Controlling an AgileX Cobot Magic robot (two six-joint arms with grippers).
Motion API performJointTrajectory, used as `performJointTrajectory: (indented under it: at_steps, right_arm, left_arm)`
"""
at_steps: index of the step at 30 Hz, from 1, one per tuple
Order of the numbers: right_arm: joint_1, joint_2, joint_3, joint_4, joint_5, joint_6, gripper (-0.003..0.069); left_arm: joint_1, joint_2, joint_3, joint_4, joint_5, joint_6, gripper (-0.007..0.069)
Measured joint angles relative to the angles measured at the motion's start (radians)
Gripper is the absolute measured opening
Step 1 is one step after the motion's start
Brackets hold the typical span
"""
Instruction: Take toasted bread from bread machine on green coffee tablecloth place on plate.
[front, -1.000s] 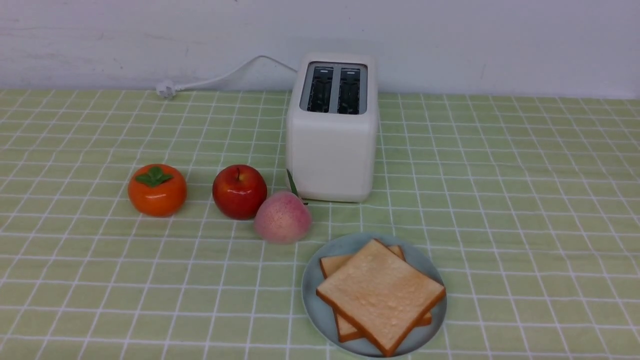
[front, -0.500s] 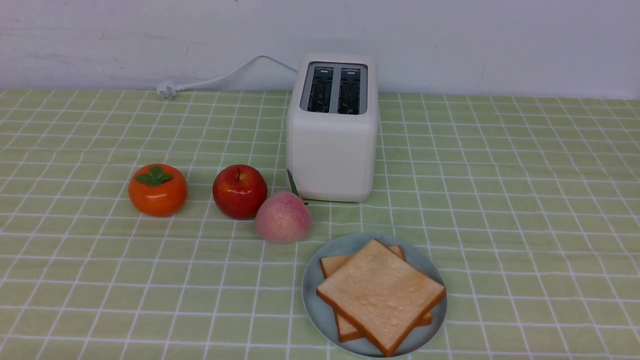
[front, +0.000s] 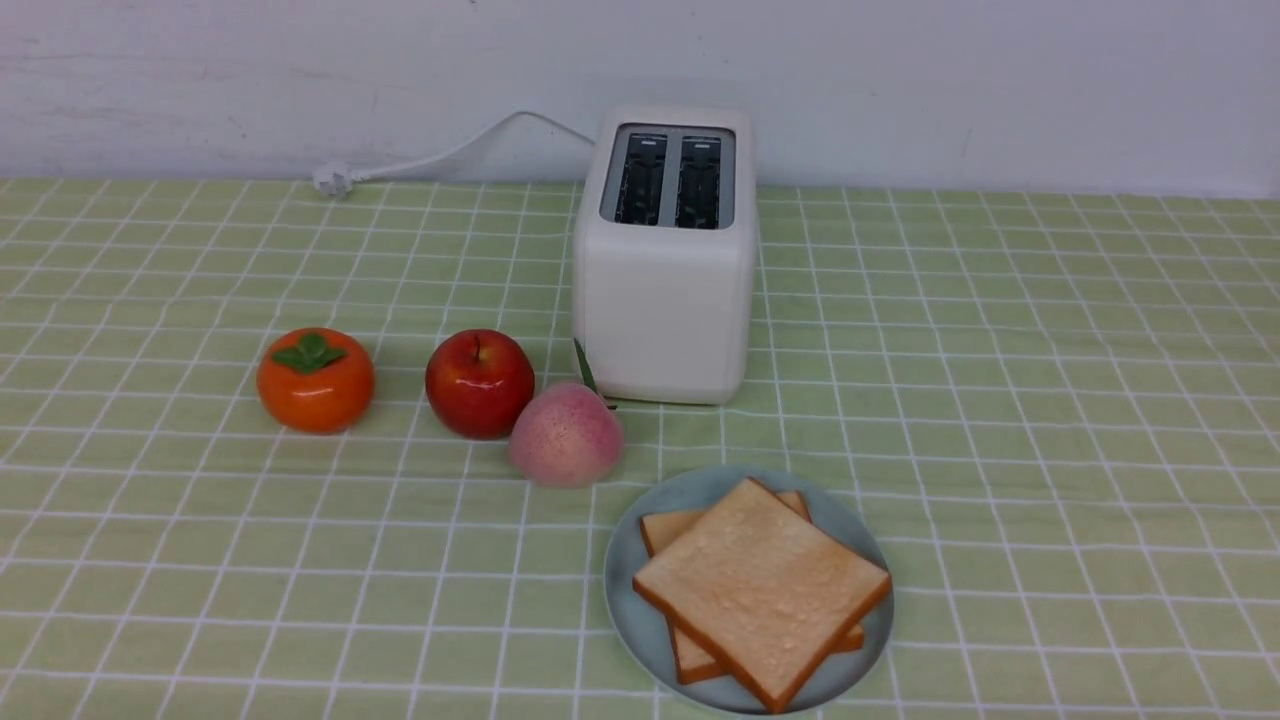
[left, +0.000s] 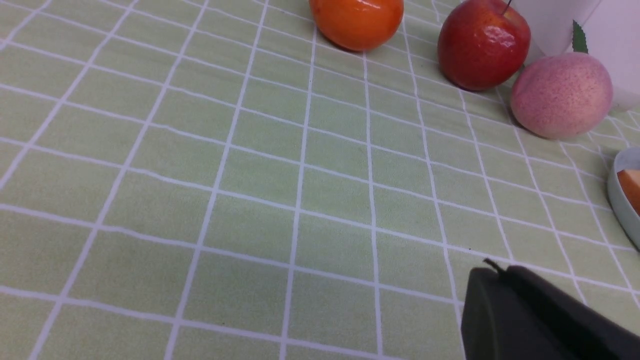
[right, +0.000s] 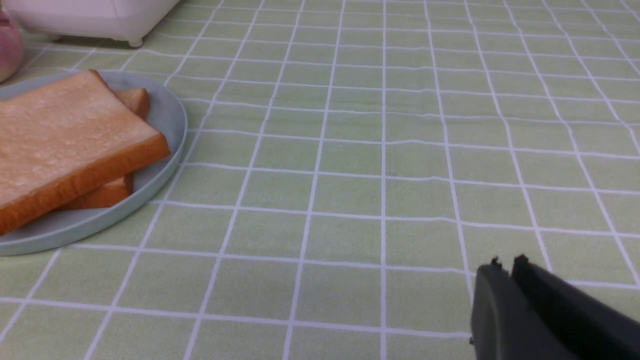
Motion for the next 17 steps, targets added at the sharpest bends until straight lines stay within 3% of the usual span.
performJointTrajectory:
  at_steps: [17]
  right_arm:
    - [0.0,0.0,0.0,0.0,0.0,0.0,0.0053]
  left_arm:
    - [0.0,0.0,0.0,0.0,0.0,0.0,0.0008]
